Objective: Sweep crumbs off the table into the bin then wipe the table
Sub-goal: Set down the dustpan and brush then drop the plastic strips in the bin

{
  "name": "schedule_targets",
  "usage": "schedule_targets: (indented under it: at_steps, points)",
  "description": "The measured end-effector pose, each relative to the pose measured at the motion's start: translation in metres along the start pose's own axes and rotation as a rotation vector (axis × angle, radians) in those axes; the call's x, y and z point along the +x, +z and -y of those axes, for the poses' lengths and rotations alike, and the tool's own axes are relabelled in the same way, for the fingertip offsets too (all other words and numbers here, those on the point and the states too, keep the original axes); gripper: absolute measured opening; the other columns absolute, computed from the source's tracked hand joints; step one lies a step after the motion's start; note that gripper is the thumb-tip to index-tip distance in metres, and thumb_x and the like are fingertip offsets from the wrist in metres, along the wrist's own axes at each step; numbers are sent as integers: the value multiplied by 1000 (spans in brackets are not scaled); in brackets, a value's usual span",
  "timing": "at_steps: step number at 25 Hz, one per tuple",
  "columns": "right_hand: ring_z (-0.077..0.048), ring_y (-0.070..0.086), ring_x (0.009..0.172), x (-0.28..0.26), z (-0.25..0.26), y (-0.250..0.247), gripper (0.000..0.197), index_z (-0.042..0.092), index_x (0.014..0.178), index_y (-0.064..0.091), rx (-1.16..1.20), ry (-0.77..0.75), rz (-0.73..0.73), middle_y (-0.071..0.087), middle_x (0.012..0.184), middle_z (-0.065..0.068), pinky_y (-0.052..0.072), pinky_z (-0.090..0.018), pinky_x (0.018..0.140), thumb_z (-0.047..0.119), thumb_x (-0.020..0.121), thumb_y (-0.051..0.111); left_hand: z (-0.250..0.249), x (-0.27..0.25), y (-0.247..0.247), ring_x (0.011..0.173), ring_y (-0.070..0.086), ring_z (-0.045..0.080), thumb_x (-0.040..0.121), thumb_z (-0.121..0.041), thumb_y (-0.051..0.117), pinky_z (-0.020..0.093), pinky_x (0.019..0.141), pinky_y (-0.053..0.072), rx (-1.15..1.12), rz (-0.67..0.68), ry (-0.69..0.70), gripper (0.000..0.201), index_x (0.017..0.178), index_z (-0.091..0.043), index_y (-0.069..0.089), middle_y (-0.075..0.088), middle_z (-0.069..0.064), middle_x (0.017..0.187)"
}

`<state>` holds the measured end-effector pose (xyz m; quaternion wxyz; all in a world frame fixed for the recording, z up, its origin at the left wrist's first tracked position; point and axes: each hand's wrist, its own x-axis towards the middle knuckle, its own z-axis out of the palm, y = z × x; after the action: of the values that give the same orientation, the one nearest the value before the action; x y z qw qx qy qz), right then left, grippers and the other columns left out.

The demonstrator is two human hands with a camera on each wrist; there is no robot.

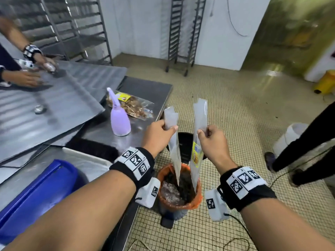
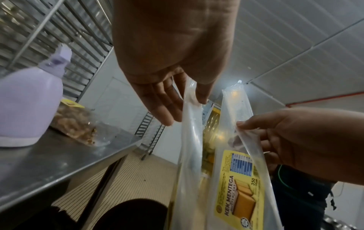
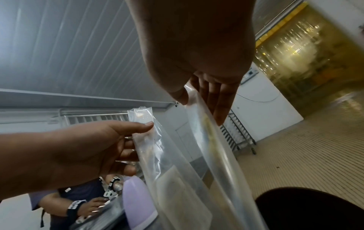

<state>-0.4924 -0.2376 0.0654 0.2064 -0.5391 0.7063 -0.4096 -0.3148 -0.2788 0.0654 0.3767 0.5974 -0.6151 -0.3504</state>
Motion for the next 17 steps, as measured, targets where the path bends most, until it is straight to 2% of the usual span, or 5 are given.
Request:
schedule_targets:
  at_steps: [6,8,10,13,17]
  points:
    - [-17,56,65,67,-70,32,20,18,76,48,-21,97,143,57,70,3,38,-27,53,23,92,58,38,52,69,70,60,21,85,-43,67,34,66,49,166,64,-150,33,67,-20,53,59,-5,66]
    - [-22,58,70,90,-95,44,22,17,74,46,-32,134,220,58,71,0,41,-29,59,23,92,58,53,67,91,76,64,22,86,-41,66,33,67,52,221,83,-226,25,74,-21,59,65,-3,75]
    - [-26,58,77,110,-124,58,19,12,79,49,-54,163,288,60,75,-3,41,-30,64,24,92,57,70,80,112,77,67,27,85,-41,66,39,68,57,261,109,-305,22,84,-19,63,68,1,83]
    - [-27,58,86,126,-162,76,16,9,94,53,-99,190,375,63,86,-6,41,-30,68,25,92,56,99,91,135,82,66,28,86,-39,66,41,75,57,330,142,-379,21,78,-20,60,68,4,85]
    - [-25,54,78,133,-216,107,14,12,93,46,-172,248,479,54,82,-4,34,-27,66,23,95,54,149,106,163,95,63,30,87,-34,66,40,84,53,375,180,-473,21,90,-13,64,70,11,96]
